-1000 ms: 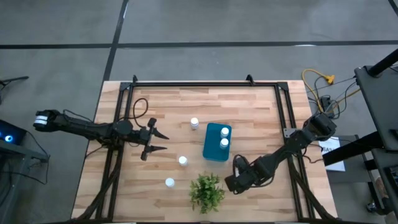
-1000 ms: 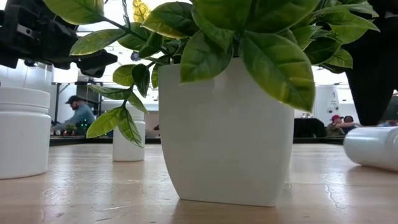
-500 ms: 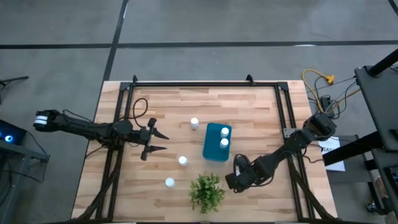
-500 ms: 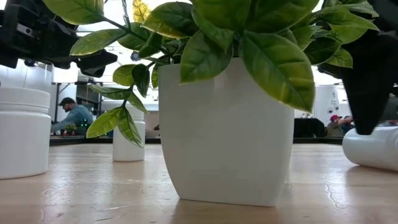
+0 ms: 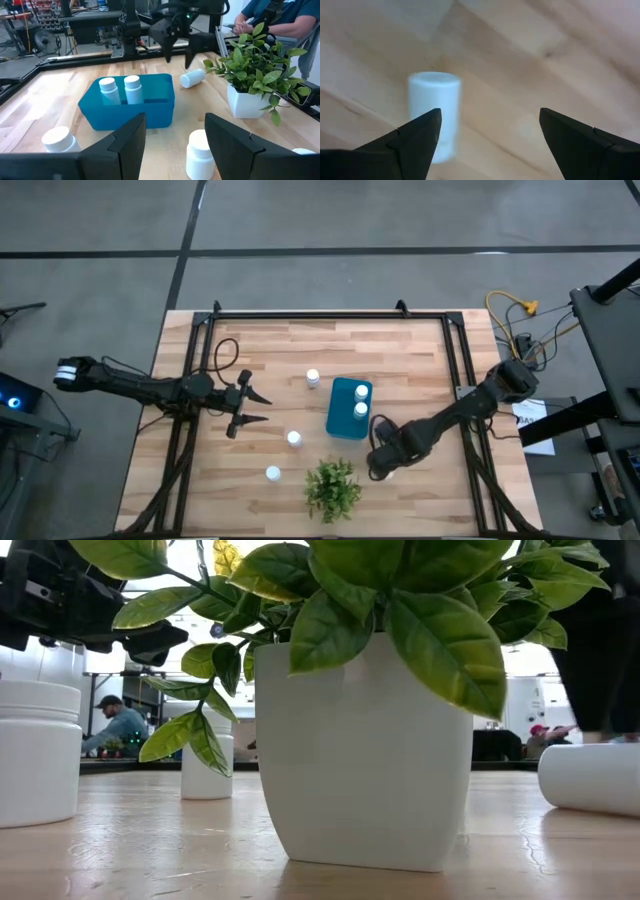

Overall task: Pick and place pill bottles into a basket
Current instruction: Put the white pill bottle into the blue bin

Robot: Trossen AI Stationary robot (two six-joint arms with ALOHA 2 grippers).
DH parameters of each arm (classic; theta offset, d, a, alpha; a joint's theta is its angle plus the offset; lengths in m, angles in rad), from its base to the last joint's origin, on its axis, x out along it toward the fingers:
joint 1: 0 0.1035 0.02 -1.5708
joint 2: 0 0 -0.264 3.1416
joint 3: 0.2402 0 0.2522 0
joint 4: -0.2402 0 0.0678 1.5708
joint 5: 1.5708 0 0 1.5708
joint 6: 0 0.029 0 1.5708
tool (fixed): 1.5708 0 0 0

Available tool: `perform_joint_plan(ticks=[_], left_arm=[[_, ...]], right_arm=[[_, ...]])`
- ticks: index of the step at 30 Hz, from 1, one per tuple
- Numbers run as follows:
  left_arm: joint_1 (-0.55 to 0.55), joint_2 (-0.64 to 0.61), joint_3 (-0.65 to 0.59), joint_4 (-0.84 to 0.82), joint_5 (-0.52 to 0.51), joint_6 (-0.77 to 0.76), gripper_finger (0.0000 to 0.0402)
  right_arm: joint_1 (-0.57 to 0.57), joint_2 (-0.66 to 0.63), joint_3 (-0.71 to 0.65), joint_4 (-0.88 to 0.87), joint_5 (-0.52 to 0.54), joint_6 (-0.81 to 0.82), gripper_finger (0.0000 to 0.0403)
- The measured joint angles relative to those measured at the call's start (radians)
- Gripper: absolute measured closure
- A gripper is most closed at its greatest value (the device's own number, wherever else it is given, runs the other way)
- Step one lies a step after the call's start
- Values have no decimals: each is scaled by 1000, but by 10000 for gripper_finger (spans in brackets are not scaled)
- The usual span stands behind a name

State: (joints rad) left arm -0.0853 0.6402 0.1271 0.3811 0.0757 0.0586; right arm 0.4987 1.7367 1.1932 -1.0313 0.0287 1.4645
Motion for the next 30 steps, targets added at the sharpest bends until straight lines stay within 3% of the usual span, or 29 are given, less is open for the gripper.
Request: perform_joint_plan(ticks=[16,30], left_arm=[[0,1,-1,-2,0,0,214],[0,-1,0,4,-1,-1,214]], right_arm=[[21,0,138,-41,-4,-612,76],[39,-1,130,-181,-11,-1080,76]])
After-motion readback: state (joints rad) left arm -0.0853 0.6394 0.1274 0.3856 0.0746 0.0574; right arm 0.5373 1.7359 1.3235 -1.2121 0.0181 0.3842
